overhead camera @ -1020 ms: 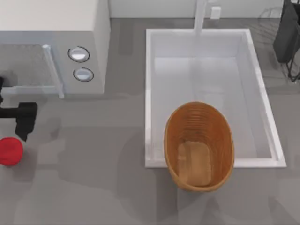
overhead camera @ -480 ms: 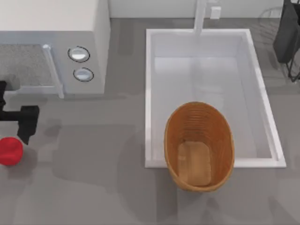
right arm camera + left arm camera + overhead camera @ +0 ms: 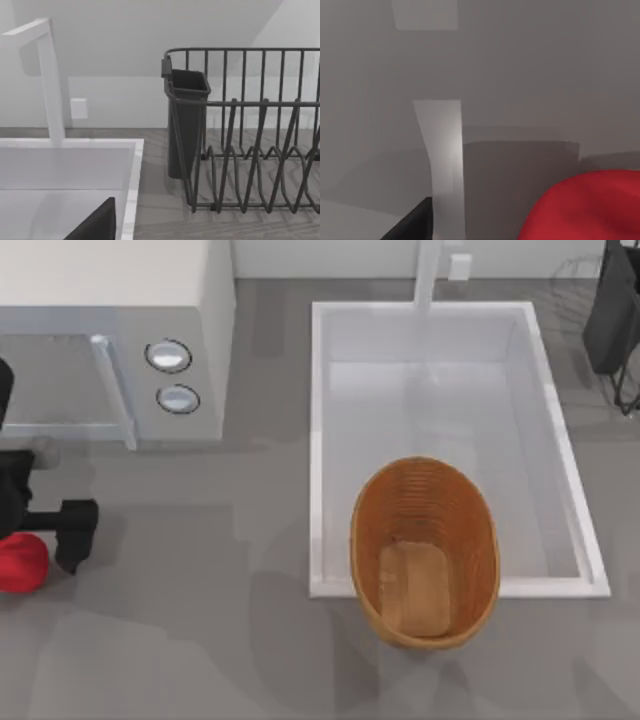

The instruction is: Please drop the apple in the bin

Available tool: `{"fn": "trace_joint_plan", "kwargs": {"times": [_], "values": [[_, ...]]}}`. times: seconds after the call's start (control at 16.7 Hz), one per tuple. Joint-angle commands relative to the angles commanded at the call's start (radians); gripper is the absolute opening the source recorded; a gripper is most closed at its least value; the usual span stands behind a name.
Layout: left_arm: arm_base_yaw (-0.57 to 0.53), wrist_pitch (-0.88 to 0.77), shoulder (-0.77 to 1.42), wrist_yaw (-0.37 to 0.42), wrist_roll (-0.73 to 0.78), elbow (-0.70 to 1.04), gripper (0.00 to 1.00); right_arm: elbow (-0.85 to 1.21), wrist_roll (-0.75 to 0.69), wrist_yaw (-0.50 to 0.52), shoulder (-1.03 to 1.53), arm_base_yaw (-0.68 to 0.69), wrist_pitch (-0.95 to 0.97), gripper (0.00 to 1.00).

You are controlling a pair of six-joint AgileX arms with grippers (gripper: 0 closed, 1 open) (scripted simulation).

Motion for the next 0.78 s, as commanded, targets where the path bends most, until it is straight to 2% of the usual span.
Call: {"fn": "trace_joint_plan", "kwargs": {"times": [0.18, 0.78], "values": [[0.0, 0.0, 0.0, 0.0, 0.0, 0.0, 1.0, 0.0, 0.0, 0.0, 0.0, 0.0, 0.0, 1.0], [0.0, 0.0, 0.0, 0.0, 0.0, 0.0, 0.25, 0.0, 0.0, 0.0, 0.0, 0.0, 0.0, 1.0]]}}
